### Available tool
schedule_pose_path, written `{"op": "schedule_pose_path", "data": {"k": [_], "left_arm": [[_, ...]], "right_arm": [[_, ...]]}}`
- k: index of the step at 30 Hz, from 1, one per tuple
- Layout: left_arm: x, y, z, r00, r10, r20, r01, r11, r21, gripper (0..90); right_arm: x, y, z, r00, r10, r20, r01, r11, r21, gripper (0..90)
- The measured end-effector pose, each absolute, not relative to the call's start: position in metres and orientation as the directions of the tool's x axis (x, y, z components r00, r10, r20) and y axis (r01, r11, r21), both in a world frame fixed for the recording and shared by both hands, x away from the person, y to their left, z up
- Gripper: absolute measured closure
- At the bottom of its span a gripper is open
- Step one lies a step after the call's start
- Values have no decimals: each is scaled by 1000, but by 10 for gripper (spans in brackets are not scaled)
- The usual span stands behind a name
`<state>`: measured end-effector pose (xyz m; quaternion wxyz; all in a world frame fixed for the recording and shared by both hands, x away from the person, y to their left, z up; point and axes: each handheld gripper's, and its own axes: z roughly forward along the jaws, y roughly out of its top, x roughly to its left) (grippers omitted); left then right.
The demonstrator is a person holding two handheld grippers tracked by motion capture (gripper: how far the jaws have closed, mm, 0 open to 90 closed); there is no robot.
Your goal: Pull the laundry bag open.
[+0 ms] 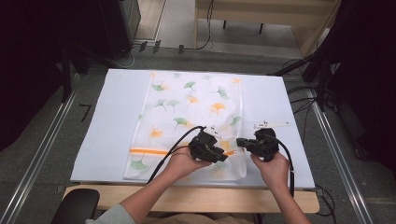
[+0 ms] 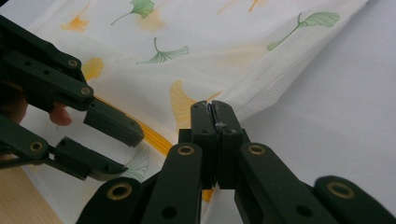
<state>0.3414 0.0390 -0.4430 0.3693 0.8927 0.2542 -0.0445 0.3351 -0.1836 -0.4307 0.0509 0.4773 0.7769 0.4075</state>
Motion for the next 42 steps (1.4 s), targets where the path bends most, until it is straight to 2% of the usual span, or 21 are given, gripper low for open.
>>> {"op": "schedule_pose_path", "data": {"k": [11,17,26,34,40,42], "left_arm": [[341,25,-451,849,454,-270,510,-576,639,601],[342,20,-456,838,481,-258,520,-561,644,601],[343,19,-458,848,479,-227,498,-572,652,722],[342,16,-459,845,476,-245,507,-564,652,793],[344,17,-458,842,483,-241,511,-569,645,896],[345,18,-458,841,481,-247,514,-570,641,898]], "right_arm": [[334,-181,-430,-544,781,308,694,213,688,900],[334,-180,-429,-546,778,312,692,209,691,900],[333,-178,-429,-552,777,303,691,222,688,900],[333,-176,-429,-550,776,309,691,215,690,900],[332,-176,-429,-553,773,310,691,218,690,900],[332,-176,-429,-554,772,312,691,217,689,900]]}}
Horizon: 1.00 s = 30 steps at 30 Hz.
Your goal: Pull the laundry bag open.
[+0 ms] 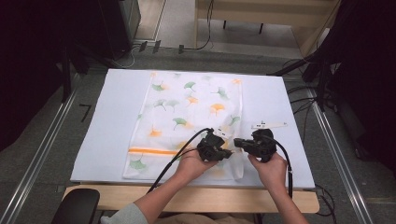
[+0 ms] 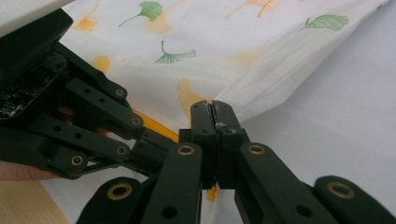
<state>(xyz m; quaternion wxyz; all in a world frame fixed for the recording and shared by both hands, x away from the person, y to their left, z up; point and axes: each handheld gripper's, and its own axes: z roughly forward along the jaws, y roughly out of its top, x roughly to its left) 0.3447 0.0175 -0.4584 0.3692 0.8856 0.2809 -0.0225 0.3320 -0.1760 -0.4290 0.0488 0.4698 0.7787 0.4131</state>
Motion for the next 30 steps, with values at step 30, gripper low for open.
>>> {"op": "schedule_pose_path", "data": {"k": [30], "left_arm": [[349,23,-455,823,496,-276,544,-546,637,900]], "right_arm": [[335,-180,-439,-556,765,325,712,236,662,680]]}}
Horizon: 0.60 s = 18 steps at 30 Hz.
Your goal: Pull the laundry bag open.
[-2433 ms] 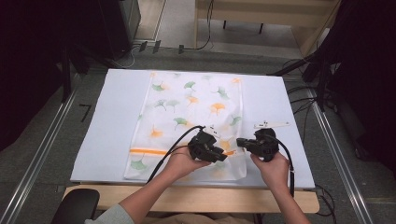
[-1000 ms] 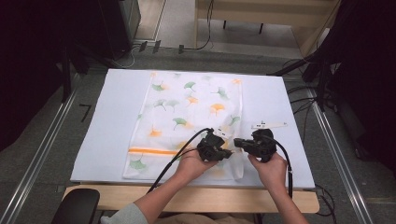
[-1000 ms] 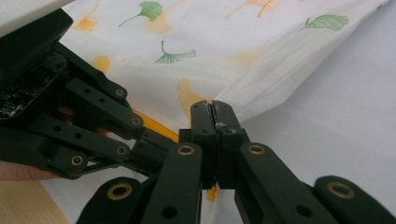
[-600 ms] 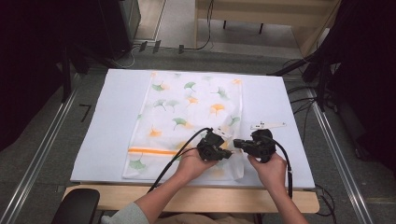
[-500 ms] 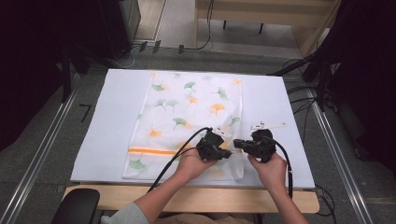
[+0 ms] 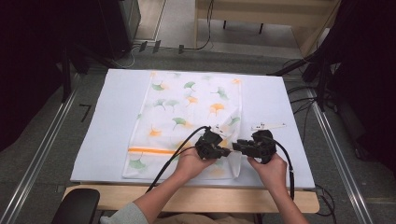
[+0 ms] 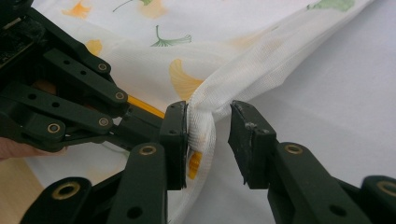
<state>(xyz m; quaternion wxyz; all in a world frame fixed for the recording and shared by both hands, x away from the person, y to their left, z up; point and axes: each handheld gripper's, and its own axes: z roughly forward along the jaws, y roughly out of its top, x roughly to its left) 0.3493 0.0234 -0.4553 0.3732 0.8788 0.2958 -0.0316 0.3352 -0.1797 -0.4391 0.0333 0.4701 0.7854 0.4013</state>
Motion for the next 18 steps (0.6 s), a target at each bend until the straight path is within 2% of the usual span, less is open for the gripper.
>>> {"op": "schedule_pose_path", "data": {"k": [2,5,7,18], "left_arm": [[350,24,-455,823,498,-273,542,-546,639,900],[349,24,-455,823,497,-277,543,-543,640,900],[349,24,-455,823,496,-277,543,-543,641,900],[349,24,-456,828,486,-279,540,-558,631,900]], "right_arm": [[336,-179,-441,-544,763,350,727,220,650,682],[337,-179,-441,-538,756,372,741,213,637,789],[337,-179,-441,-536,751,385,744,205,636,826],[337,-177,-439,-549,756,356,738,238,631,859]]}}
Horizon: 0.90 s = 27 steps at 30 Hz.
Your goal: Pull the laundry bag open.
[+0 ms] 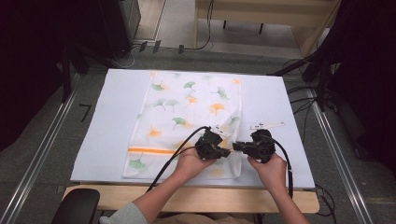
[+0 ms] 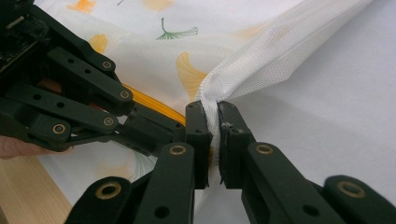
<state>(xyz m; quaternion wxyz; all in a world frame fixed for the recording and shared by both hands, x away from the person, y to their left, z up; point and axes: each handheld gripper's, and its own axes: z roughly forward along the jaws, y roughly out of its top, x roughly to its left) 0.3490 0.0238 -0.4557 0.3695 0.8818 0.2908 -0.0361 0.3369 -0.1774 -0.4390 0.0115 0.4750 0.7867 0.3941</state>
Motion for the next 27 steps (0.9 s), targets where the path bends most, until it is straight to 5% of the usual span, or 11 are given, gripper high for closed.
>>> {"op": "schedule_pose_path", "data": {"k": [27], "left_arm": [[353,18,-458,823,482,-301,552,-551,626,895]], "right_arm": [[334,-175,-435,-551,757,352,735,240,635,866]]}}
